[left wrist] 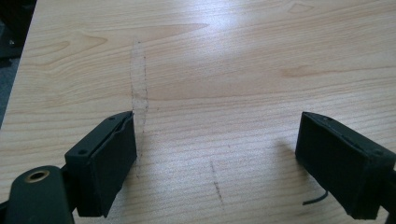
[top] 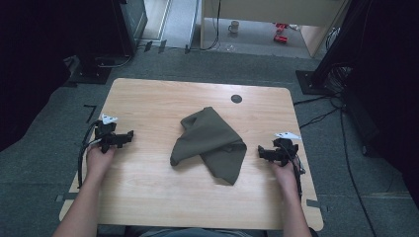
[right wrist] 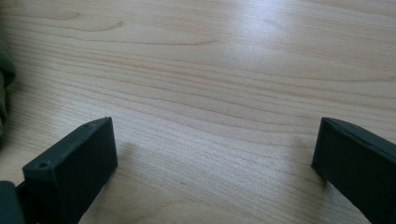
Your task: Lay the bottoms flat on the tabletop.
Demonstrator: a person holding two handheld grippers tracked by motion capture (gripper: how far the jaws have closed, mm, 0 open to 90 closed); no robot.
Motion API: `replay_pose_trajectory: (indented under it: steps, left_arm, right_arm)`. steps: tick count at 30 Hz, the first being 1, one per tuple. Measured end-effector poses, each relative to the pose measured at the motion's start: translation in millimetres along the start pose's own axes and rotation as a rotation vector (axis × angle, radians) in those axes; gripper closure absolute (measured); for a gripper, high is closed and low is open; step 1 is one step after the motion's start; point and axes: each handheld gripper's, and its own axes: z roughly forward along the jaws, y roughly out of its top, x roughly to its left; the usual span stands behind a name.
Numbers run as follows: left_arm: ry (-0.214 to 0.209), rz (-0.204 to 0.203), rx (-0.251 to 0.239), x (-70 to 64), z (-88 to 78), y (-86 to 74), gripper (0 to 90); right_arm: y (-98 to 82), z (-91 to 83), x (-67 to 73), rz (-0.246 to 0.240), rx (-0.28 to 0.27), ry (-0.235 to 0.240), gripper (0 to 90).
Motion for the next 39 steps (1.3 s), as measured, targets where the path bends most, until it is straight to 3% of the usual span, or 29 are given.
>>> replay_pose_trajectory:
  steps: [11,18,27,31,33,34,36,39]
  left_arm:
    - [0.000,0.000,0.001,0.1,0.0,0.0,12.2]
    - [0.018,-0.018,0.001,-3.3,-0.4,-0.5,11.7]
    - [0.004,-0.003,0.001,-2.1,-1.7,-1.6,11.6]
    - [-0.002,0.002,0.000,-0.2,-3.3,-1.9,15.5]
    - [-0.001,0.000,0.001,2.1,-5.6,-2.0,17.8]
    - [-0.005,-0.004,-0.003,2.9,-6.6,-2.0,24.0]
    - [-0.018,0.006,-0.006,4.0,-8.8,-2.5,34.1]
    - [-0.032,0.011,0.002,3.1,-11.0,-1.8,41.2]
  right_arm:
    - [-0.4,-0.3,3.7,-0.039,0.000,0.037,0.0]
    - [-0.4,-0.4,5.0,-0.031,-0.001,0.029,0.0]
    - [0.6,0.1,5.0,-0.041,-0.001,0.043,1.0]
    - [2.2,1.1,6.6,-0.060,0.004,0.059,1.3]
    - [2.7,0.2,7.6,-0.069,-0.002,0.070,7.4]
    - [3.3,-1.2,8.4,-0.071,-0.005,0.077,14.0]
    - [4.3,-2.4,9.6,-0.080,-0.007,0.087,18.2]
    - [5.3,-4.0,12.6,-0.102,-0.006,0.105,26.0]
